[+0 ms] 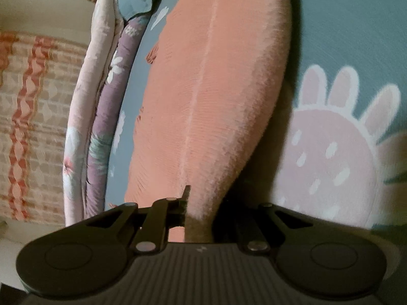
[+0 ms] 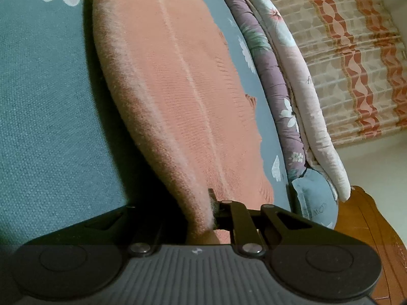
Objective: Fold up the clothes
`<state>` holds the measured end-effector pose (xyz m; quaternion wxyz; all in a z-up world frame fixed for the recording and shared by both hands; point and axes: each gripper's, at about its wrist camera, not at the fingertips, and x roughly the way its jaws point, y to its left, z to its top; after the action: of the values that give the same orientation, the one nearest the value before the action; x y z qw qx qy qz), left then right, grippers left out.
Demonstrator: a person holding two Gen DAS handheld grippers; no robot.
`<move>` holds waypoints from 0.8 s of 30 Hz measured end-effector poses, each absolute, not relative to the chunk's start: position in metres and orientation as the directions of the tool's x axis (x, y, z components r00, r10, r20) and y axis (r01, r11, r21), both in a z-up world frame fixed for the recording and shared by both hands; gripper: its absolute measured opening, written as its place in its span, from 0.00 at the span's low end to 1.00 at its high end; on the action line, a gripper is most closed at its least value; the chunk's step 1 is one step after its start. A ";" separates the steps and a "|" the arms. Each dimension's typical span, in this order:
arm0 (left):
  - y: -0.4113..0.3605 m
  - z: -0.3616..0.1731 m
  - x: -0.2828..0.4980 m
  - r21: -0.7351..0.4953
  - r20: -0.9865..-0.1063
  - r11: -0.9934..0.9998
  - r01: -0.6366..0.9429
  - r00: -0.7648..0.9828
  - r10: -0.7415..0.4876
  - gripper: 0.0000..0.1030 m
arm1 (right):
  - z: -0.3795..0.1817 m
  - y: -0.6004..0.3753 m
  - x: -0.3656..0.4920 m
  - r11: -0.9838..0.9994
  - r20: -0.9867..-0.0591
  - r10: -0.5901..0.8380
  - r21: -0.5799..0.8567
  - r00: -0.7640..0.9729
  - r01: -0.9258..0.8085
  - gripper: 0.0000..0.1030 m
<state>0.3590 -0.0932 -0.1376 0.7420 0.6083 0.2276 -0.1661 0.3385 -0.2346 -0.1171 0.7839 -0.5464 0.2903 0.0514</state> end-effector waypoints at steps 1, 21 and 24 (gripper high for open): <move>-0.094 -0.136 0.359 0.824 -0.544 0.209 0.526 0.838 0.036 0.06 | -0.115 -0.235 0.339 0.397 -0.516 -0.237 -0.825 0.823 -0.402 0.13; -0.068 -0.083 0.235 0.866 -0.479 0.150 0.477 0.877 -0.025 0.07 | -0.058 -0.220 0.228 0.360 -0.500 -0.204 -0.838 0.842 -0.411 0.13; -0.066 -0.086 0.189 0.863 -0.487 0.123 0.490 0.872 -0.052 0.07 | -0.058 -0.218 0.187 0.346 -0.524 -0.192 -0.827 0.829 -0.443 0.13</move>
<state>0.1890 -0.0655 -0.0862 0.7291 0.6358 0.1723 -0.1858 0.1867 -0.2180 -0.0579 0.7711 -0.5658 0.2805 0.0811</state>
